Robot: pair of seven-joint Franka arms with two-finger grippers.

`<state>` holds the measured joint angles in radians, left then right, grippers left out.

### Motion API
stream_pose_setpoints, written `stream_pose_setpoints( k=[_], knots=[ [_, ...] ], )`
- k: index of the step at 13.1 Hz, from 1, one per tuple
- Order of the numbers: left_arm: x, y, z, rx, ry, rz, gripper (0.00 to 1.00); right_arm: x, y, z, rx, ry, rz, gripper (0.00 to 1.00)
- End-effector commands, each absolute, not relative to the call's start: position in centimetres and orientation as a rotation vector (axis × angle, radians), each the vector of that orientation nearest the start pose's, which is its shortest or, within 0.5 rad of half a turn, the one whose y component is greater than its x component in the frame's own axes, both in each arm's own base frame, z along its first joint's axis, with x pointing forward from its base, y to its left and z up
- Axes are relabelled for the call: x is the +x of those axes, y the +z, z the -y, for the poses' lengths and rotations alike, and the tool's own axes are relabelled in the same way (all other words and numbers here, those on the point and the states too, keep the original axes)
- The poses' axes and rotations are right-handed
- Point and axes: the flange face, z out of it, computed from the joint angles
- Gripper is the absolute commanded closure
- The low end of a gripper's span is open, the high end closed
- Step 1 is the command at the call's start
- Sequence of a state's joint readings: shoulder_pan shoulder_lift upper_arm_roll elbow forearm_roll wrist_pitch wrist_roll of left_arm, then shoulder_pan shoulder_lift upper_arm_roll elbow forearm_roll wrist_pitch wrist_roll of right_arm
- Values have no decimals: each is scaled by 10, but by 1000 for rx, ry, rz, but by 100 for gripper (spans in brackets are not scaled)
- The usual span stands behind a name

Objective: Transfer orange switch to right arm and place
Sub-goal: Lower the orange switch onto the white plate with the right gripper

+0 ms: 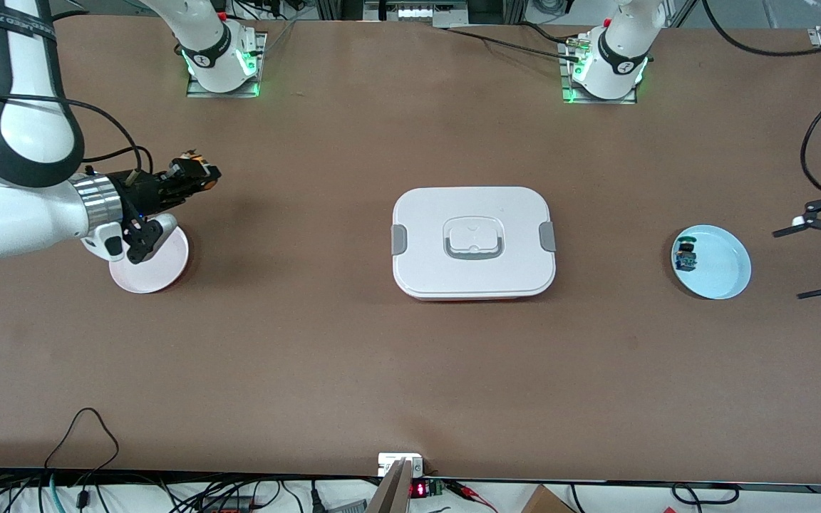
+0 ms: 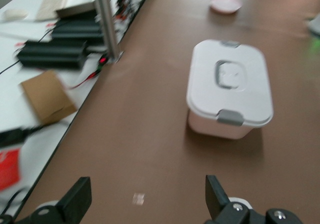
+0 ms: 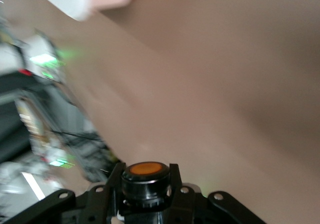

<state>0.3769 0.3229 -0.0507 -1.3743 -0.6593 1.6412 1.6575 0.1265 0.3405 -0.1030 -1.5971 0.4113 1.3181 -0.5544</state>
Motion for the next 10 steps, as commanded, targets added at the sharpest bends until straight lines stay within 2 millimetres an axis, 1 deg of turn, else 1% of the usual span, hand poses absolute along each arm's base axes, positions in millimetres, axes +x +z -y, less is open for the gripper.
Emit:
stream_pose_setpoints(
  k=[1, 2, 3, 4, 5, 6, 7, 8, 9, 10],
  knots=[
    [612, 576, -150, -2826, -778, -1725, 0, 578, 407, -49, -2543, 646, 879, 90],
    [606, 581, -144, -2875, -681, -1606, 0, 580, 397, -36, -2559, 629, 960, 90],
    [599, 589, -141, -2903, -591, -1450, 0, 581, 384, -19, -2557, 601, 1034, 90],
    [589, 597, -132, -2922, -505, -1323, 0, 582, 375, -8, -2549, 564, 1125, 90],
    [582, 605, -117, -2922, -442, -1239, 0, 583, 364, 4, -2543, 545, 1244, 90],
    [572, 616, -108, -2912, -387, -1140, 0, 584, 357, 14, -2547, 537, 1325, 90],
    [564, 617, -103, -2928, -354, -1055, 0, 584, 350, 23, -2549, 533, 1385, 90],
    [554, 615, -100, -2995, -338, -891, 0, 585, 346, 29, -2543, 516, 1457, 90],
    [549, 610, -97, -3069, -311, -705, 0, 588, 341, 35, -2533, 498, 1551, 90],
    [545, 603, -94, -3124, -266, -565, 0, 591, 335, 39, -2521, 465, 1658, 90]
  ],
)
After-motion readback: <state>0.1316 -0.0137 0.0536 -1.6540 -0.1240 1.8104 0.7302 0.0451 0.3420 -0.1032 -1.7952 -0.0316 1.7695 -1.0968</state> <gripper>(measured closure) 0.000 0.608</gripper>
